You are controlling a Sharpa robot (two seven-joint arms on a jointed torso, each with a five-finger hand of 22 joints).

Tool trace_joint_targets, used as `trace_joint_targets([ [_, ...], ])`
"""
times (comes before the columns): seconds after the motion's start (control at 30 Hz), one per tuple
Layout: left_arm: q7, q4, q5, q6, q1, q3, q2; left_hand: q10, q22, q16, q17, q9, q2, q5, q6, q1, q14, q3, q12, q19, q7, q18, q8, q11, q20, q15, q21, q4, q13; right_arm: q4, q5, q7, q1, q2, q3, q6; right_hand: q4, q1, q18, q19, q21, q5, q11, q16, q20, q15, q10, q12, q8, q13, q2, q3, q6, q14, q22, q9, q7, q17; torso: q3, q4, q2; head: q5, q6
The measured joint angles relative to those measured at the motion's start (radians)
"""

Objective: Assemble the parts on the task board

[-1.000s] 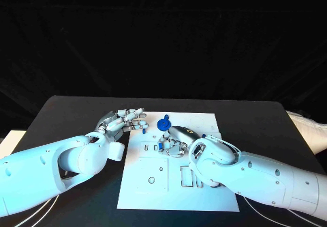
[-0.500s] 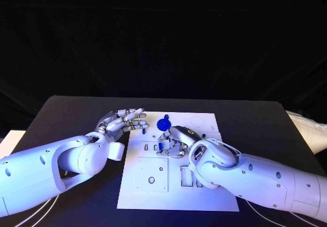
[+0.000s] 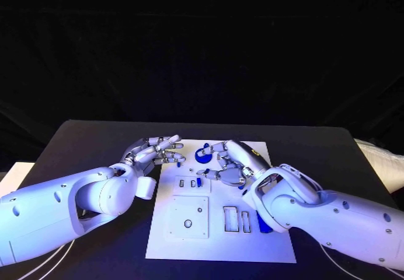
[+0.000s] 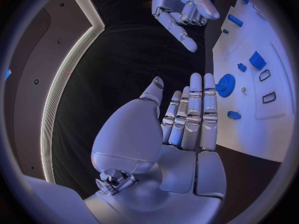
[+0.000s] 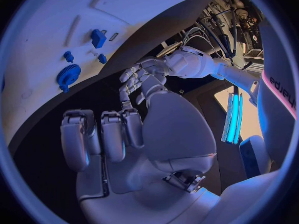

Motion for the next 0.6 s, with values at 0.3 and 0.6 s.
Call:
trace_joint_targets([
  [0.3,-0.228,-0.009,-0.197,0.044,0.018,-0.002,-0.006,0.269,0.363,1.091,0.946,0.03,0.015,0.0,0.111,-0.099,0.221,-0.051,0.288,0.289,-0.088,-0.017,0.064,-0.102,-0.11,-0.1,0.439,0.074,0.182,0.039,0.279,0.118,0.081,-0.162,0.02,0.033,-0.001,0.014,0.0,0.0,-0.006,0.03,0.0,-0.006,0.0,0.0,0.0,-0.011,0.0,0.0,0.014,-0.004,0.004,0.0,0.0,0.005,-0.004,0.0,0.0086,-0.0081,-0.018,0.015,-0.01],
  [0.6,-0.656,-0.038,-0.572,0.218,0.103,0.0,0.037,0.212,1.008,1.327,0.989,0.168,0.009,0.0,0.137,-0.169,0.223,-0.175,0.985,0.308,-0.13,-0.08,0.274,-0.144,-0.146,-0.127,1.023,0.217,0.855,-0.004,0.462,0.128,0.125,-0.234,0.022,0.043,-0.004,0.022,0.011,0.0,-0.01,0.072,0.0,-0.013,0.0,0.0,0.0,-0.015,0.0,0.0,0.022,-0.007,0.004,0.0,0.0,0.006,-0.004,0.0,0.0212,-0.0171,-0.038,0.025,-0.023],
])
